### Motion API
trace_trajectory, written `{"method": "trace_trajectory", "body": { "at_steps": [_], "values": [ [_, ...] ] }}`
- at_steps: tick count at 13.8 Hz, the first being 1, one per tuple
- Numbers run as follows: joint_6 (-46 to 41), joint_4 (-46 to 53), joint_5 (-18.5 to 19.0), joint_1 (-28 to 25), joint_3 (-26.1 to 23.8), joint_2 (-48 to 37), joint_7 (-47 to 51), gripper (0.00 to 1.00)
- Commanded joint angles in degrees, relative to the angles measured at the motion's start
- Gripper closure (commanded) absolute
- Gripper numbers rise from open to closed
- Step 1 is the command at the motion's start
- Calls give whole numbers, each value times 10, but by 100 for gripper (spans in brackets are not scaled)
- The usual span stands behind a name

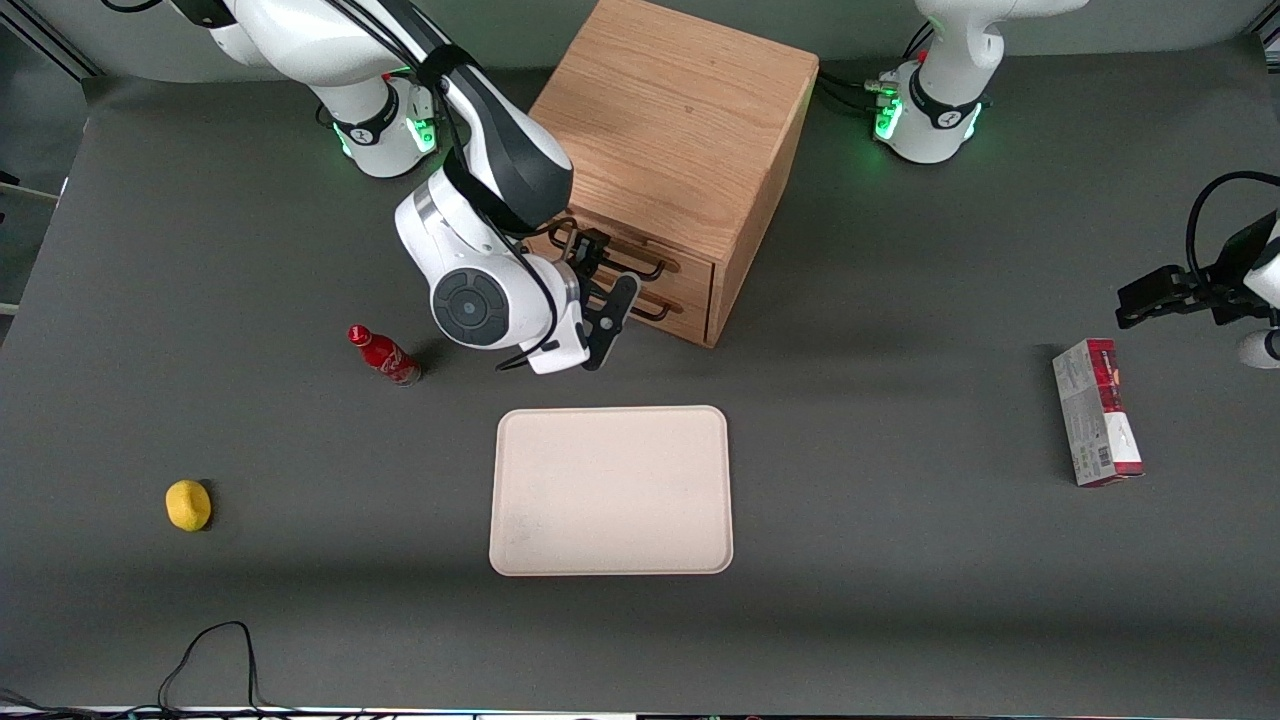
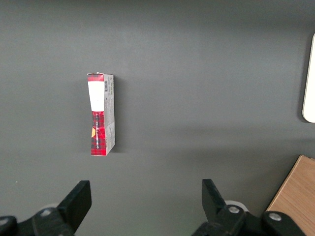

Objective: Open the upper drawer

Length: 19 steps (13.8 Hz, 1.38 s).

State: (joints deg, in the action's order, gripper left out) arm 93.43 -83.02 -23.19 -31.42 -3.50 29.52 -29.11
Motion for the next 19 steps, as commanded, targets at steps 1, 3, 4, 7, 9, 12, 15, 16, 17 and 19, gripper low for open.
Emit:
{"method": "trace_trajectory", "body": {
  "at_steps": [1,3,4,7,9,12,15,16,17,19],
  "values": [
    [46,2,5,1,6,4,-15,0],
    [61,3,10,1,6,8,-15,0],
    [67,6,13,2,6,8,-16,0],
    [69,8,38,10,7,8,-16,0],
    [69,20,57,11,8,11,-16,0],
    [72,24,58,19,8,16,-15,0],
    [75,45,58,29,8,34,-15,0],
    [76,47,56,36,8,37,-16,0],
    [76,51,55,40,8,41,-15,0],
    [76,61,54,42,8,46,-16,0]
  ]
}}
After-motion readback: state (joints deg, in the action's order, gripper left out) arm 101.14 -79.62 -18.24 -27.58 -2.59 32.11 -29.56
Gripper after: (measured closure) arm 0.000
